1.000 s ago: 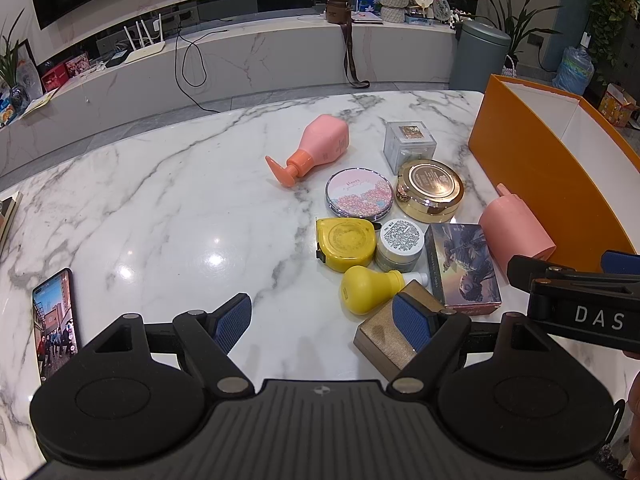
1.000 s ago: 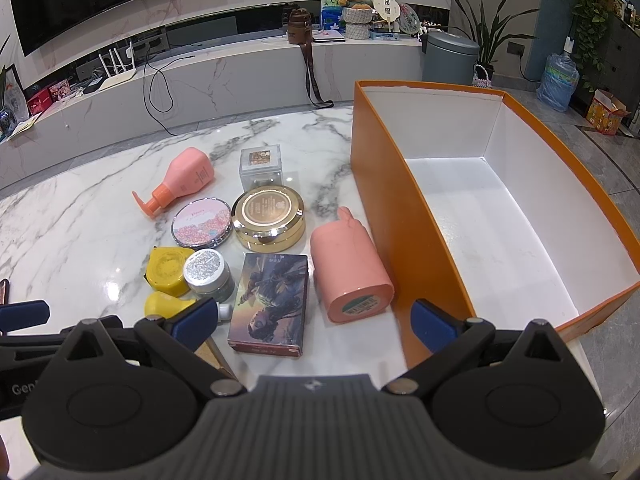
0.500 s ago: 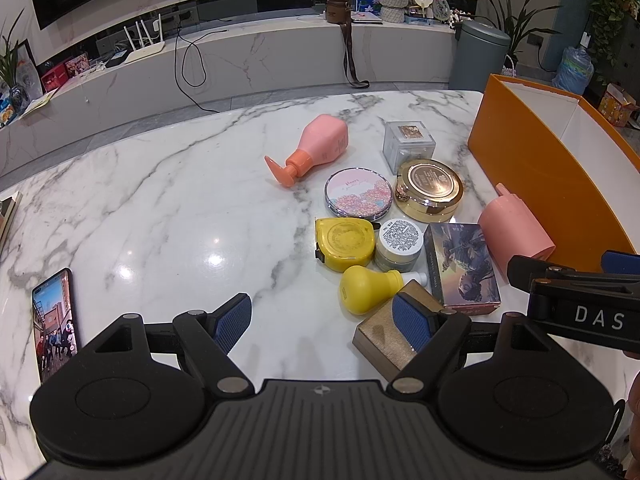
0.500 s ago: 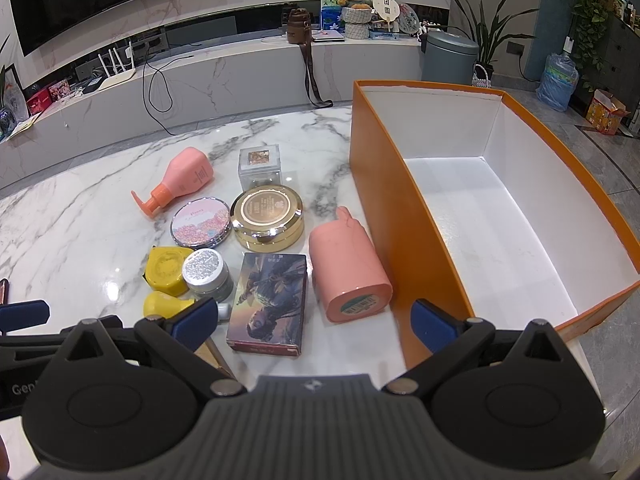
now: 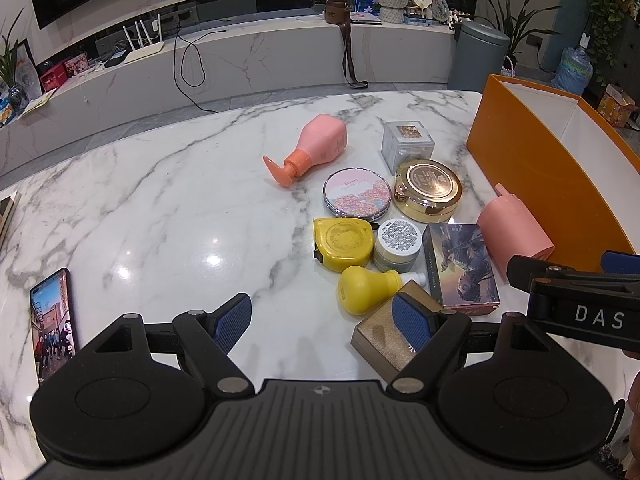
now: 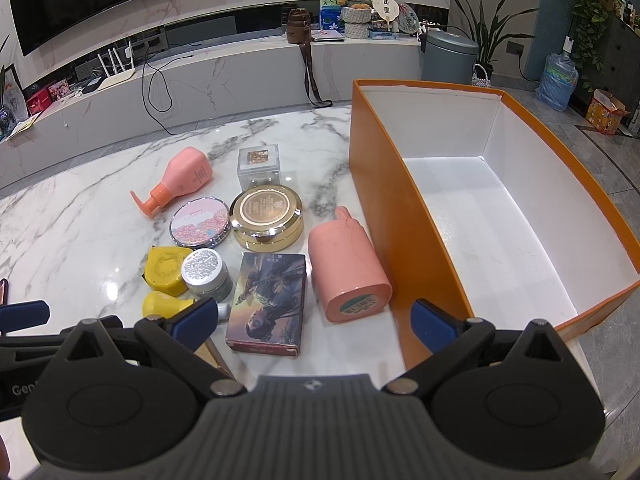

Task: Organize rigid objects
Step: 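Grasp the gold square box with the left tool while the right tool grasps the painted card box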

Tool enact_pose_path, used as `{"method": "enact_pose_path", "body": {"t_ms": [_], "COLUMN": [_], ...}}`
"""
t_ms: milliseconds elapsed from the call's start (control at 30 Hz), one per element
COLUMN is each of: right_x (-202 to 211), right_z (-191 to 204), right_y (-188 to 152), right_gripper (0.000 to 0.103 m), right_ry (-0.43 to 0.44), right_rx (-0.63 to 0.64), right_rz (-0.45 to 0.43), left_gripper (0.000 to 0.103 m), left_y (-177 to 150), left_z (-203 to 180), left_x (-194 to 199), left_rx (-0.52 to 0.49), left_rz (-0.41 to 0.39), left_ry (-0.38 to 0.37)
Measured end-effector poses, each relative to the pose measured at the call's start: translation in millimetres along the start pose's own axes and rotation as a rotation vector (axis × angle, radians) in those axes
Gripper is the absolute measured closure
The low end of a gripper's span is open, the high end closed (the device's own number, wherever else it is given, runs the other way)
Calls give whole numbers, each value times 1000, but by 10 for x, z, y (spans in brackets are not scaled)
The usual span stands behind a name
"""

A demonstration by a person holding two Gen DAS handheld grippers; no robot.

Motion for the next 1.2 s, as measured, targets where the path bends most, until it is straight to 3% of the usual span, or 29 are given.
{"method": "enact_pose_path", "body": {"t_ms": [300, 467, 667, 1033, 1200], "right_x": [31, 113, 43, -40, -85], "right_z": [-32, -247, -181, 64, 141], "right_y": [47, 134, 119, 37, 19], "right_gripper": [2, 2, 2, 3, 3], "right_ry": [6, 25, 63, 190, 194], "right_rx": [5, -29, -16, 39, 68], "right_rz": [-5, -33, -42, -28, -25], "left_gripper": [9, 9, 9, 9, 9], "left_y": [-78, -155, -235, -388, -397], "left_z": [-121, -217, -341, -475, -501], "left_x": [-100, -126, -138, -314, -384], "left_rx": [-30, -52, -70, -100, -125], "left_rz": [-1, -5, -7, 0, -18], "left_ry": [-36, -86, -147, -162, -188]}}
Point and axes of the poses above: each gripper's, at about its wrist camera, not at the fingertips, and x roughly against the way its jaws point, z to its left, y to its top, the point moved 8 cm from there along -x, roughly the way its jaws point, and after that the axes turned 4 degrees about x, right-handed, at the moved point
